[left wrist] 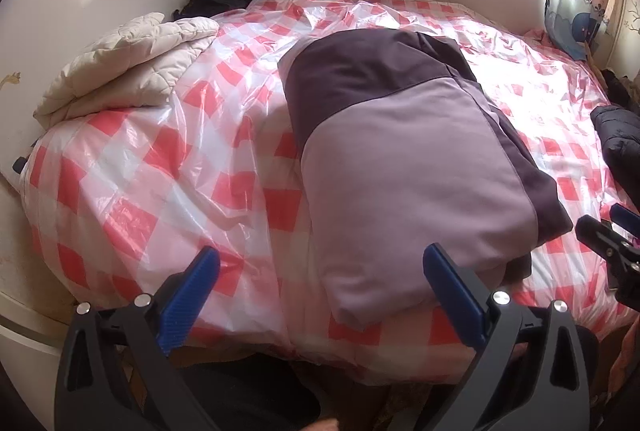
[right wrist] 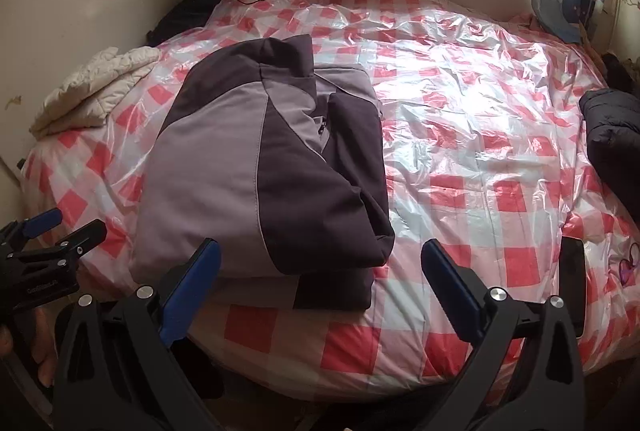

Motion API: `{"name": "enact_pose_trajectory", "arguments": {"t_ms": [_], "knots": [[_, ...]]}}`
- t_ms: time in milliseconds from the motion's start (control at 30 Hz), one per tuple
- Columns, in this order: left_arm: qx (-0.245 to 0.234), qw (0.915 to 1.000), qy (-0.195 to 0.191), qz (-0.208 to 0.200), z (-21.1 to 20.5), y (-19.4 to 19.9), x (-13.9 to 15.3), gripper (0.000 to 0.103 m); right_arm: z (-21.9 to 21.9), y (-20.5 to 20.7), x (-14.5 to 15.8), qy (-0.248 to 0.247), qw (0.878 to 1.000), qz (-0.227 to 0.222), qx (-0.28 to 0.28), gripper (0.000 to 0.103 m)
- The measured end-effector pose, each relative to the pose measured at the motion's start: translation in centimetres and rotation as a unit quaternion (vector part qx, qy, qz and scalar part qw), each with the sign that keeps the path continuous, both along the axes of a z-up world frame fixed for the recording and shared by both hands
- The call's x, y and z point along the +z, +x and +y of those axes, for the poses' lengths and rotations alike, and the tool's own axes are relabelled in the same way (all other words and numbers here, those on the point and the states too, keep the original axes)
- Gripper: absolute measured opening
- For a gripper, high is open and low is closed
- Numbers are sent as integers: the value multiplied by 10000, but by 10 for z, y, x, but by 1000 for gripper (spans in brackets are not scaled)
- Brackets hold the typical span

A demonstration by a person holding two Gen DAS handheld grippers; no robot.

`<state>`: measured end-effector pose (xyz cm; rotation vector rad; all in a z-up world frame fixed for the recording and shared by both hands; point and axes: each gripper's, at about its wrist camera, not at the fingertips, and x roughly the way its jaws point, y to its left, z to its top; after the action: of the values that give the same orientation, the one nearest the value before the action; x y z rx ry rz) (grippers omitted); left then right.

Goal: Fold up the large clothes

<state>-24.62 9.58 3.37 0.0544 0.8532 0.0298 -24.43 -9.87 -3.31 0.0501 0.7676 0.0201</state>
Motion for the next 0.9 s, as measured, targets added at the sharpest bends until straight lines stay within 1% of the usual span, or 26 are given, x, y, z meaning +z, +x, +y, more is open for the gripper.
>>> {"name": "enact_pose_trajectory", "arguments": {"t_ms": [67,200,433,567,900], "knots": [[-13,10000,-60,33,2,-2,0,97,7,3,0,-206,9997,73,-55,97],[-83,9999,-113,13,2,-4,1,97,13,8,2,-268,9995,150,-11,97],[-155,9998,-114,27,-3,-1,3,97,15,14,5,-220,9996,185,49,97],[-206,9996,-193,57,-5,0,2,97,14,15,2,-208,9994,260,54,97],[-189,9996,-131,163,-7,-1,1,97,14,11,0,-160,9994,310,33,97]]}}
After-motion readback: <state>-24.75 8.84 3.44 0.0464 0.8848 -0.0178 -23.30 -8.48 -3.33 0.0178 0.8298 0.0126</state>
